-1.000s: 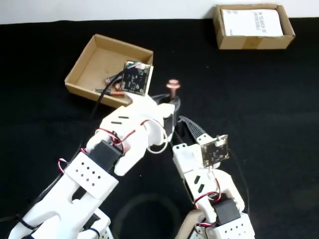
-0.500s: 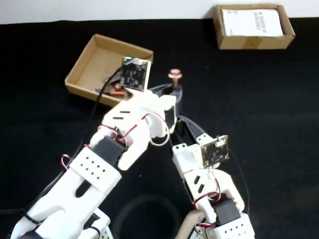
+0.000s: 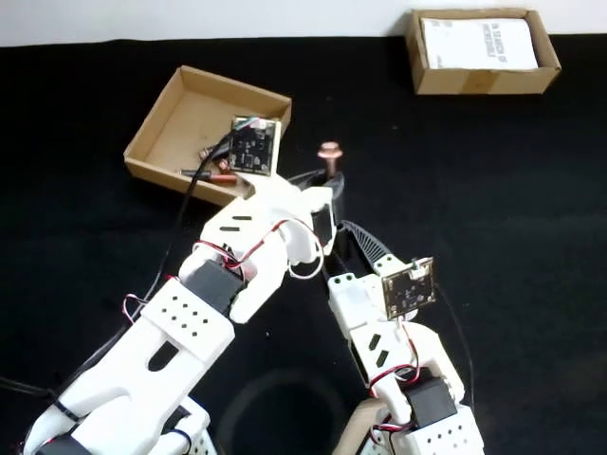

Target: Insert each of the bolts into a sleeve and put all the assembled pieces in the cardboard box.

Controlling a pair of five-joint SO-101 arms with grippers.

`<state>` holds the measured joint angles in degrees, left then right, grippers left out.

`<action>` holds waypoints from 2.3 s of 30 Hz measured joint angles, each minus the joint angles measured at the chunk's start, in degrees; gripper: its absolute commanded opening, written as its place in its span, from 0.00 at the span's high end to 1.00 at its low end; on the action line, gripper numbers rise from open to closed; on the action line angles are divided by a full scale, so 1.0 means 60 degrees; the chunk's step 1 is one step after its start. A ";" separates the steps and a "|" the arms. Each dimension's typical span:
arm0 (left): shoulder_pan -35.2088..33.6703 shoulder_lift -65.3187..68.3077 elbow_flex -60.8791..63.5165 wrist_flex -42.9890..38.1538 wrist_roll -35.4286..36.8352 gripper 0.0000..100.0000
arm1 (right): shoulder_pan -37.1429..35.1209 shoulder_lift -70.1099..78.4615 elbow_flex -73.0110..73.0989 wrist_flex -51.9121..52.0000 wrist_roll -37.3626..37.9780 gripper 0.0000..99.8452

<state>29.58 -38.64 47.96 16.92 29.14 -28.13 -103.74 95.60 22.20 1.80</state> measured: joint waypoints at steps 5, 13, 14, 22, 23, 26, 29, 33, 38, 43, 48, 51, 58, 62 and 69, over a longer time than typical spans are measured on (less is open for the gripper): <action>-0.0015 -0.0132 0.0000 0.0103 0.0484 0.99 | 0.0000 0.0000 0.0000 0.0000 0.0000 0.99; -0.0015 -0.0894 0.0000 0.0542 0.0542 0.99 | 0.0000 0.0000 0.0000 0.0000 0.0000 0.99; -0.0015 -0.0952 0.0000 0.0542 0.0557 0.99 | 0.0000 0.0000 0.0000 0.0000 0.0000 0.99; 0.0029 -0.1040 0.0000 0.0542 0.0557 0.99 | 0.0000 0.0000 0.0000 0.0000 0.0000 0.99; 0.0029 -0.1040 0.0000 0.0542 0.0557 0.99 | 0.0000 0.0000 0.0000 0.0000 0.0000 0.99; 0.0029 -0.1040 0.0000 0.0542 0.0440 0.99 | 0.0000 0.0000 0.0000 0.0000 0.0000 0.99; 0.0029 -0.1040 0.0000 0.0586 0.0015 0.99 | 0.0000 0.0000 0.0000 0.0000 0.0000 0.99; 0.0029 -0.1392 0.0000 0.0645 -0.0132 0.99 | 0.0000 0.0000 0.0000 0.0000 0.0000 0.99; 0.0029 -0.1949 0.0000 0.1172 -0.0147 0.99 | 0.0000 0.0000 0.0000 0.0000 0.0000 0.99; 0.0044 -0.2154 0.0000 0.1451 -0.0147 0.99 | 0.0000 0.0000 0.0000 0.0000 0.0000 0.99; 0.0044 -0.2154 0.0278 0.1465 0.0132 0.99 | 0.0000 0.0000 0.0000 0.0000 0.0000 0.99; 0.0147 -0.2154 0.0308 0.1465 0.0205 0.99 | 0.0000 0.0000 0.0000 0.0000 0.0000 0.99; 0.0190 -0.2007 0.0308 0.1421 0.0205 0.99 | 0.0015 0.0000 0.0000 0.0000 0.0000 0.99; 0.0278 -0.1656 0.0308 0.1363 0.0176 0.99 | 0.0015 0.0000 0.0000 0.0000 0.0000 0.99; 0.0396 -0.1260 0.0381 0.0733 0.0190 0.99 | -0.0234 0.0000 0.0000 0.0000 0.0000 0.99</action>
<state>31.96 -46.20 50.24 21.32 30.29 -29.54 -103.74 95.60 22.20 1.80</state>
